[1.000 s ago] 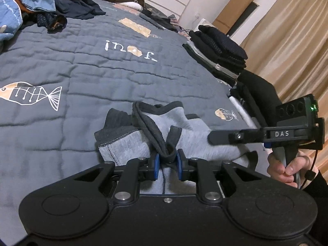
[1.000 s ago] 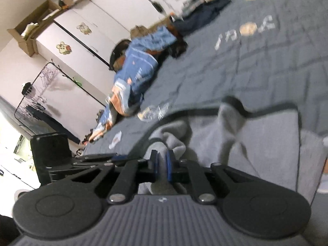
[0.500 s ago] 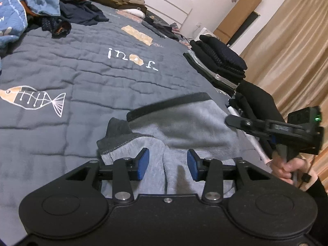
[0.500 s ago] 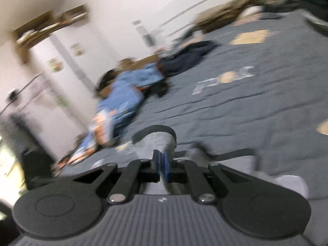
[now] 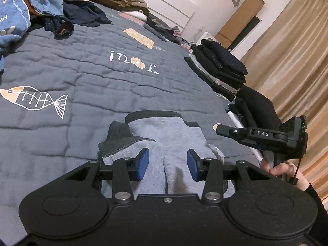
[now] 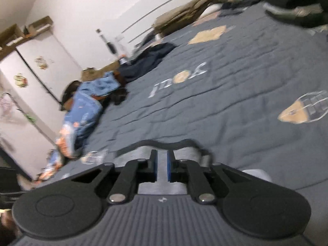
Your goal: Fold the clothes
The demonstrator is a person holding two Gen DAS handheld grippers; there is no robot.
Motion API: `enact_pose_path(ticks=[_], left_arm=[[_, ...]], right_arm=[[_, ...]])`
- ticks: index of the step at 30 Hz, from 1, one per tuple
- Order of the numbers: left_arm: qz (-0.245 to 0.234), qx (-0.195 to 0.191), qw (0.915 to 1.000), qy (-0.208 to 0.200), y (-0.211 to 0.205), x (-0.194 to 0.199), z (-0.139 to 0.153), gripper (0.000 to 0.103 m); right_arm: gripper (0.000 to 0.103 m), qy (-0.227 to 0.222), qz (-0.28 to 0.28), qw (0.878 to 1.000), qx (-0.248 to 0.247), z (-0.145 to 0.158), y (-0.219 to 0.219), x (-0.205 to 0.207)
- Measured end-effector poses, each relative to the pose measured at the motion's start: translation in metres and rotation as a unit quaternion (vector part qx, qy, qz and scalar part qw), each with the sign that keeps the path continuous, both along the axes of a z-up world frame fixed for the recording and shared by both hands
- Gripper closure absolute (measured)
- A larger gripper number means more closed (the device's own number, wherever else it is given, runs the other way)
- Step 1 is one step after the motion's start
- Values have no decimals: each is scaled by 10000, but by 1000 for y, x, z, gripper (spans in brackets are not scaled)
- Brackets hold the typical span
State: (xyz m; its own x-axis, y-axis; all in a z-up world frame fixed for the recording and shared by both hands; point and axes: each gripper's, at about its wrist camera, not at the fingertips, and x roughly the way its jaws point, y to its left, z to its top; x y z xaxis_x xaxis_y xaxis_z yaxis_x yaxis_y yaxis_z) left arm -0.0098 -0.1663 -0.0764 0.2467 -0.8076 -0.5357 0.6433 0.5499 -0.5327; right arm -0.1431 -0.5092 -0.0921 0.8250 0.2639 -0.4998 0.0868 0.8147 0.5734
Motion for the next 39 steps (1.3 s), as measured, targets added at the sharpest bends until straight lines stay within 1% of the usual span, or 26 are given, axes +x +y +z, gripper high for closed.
enact_pose_path(ticks=[1, 2, 6, 9, 10, 11, 13, 17, 20, 22, 24, 25, 27, 28, 29, 32, 36, 37, 39], left_arm=[[-6, 1, 10000, -1, 0, -1, 0, 62], [-12, 3, 10000, -3, 0, -1, 0, 62], [-10, -11, 10000, -21, 1, -2, 1, 62], [1, -17, 10000, -2, 1, -3, 1, 62], [-12, -11, 10000, 2, 1, -3, 1, 62], [-19, -7, 10000, -2, 0, -4, 1, 62], [-34, -9, 10000, -15, 0, -5, 2, 62], [-51, -15, 10000, -17, 0, -5, 2, 62], [-52, -28, 10000, -26, 1, -5, 3, 62], [-45, -37, 10000, -15, 2, -5, 3, 62], [-34, -37, 10000, -19, 2, -5, 4, 62], [-34, -37, 10000, -18, 3, -5, 4, 62], [-24, -45, 10000, -19, 3, -5, 5, 62], [-25, -46, 10000, -23, 3, -5, 5, 62], [-23, -49, 10000, -28, 4, -5, 5, 62], [15, -67, 10000, -16, 6, -3, 6, 62], [44, -105, 9999, -5, 9, -1, 7, 62], [41, -113, 9999, -2, 9, -1, 7, 62], [20, -99, 9999, -5, 8, -1, 6, 62]], right_arm=[[95, -13, 98, 9999, -27, -1, 5, 3], [95, 78, 80, 9998, -144, -1, 9, 3], [93, 322, -285, 9983, -389, -9, 4, 6], [81, 332, -497, 9969, -515, -13, -4, 7], [73, 343, -501, 9967, -535, -16, -4, 9], [68, 357, -502, 9966, -552, -18, -4, 11], [64, 370, -476, 9965, -582, -23, -2, 17], [62, 329, -548, 9946, -823, -28, 4, 24], [62, 229, -545, 9951, -790, -29, 6, 27], [62, 351, -587, 9936, -904, -30, 10, 31], [62, 456, -637, 9936, -810, -34, 9, 34], [63, 506, -662, 9937, -756, -36, 9, 36], [73, 526, -728, 9929, -784, -37, 10, 35], [89, 545, -734, 9931, -729, -37, 9, 35], [98, 561, -735, 9935, -663, -38, 8, 35], [99, 404, -948, 9938, -414, -32, 2, 29], [99, 130, -1186, 9923, -346, -17, -10, 18], [99, 105, -1195, 9922, -333, -14, -13, 16], [99, 150, -1190, 9914, -524, -16, -13, 18]])
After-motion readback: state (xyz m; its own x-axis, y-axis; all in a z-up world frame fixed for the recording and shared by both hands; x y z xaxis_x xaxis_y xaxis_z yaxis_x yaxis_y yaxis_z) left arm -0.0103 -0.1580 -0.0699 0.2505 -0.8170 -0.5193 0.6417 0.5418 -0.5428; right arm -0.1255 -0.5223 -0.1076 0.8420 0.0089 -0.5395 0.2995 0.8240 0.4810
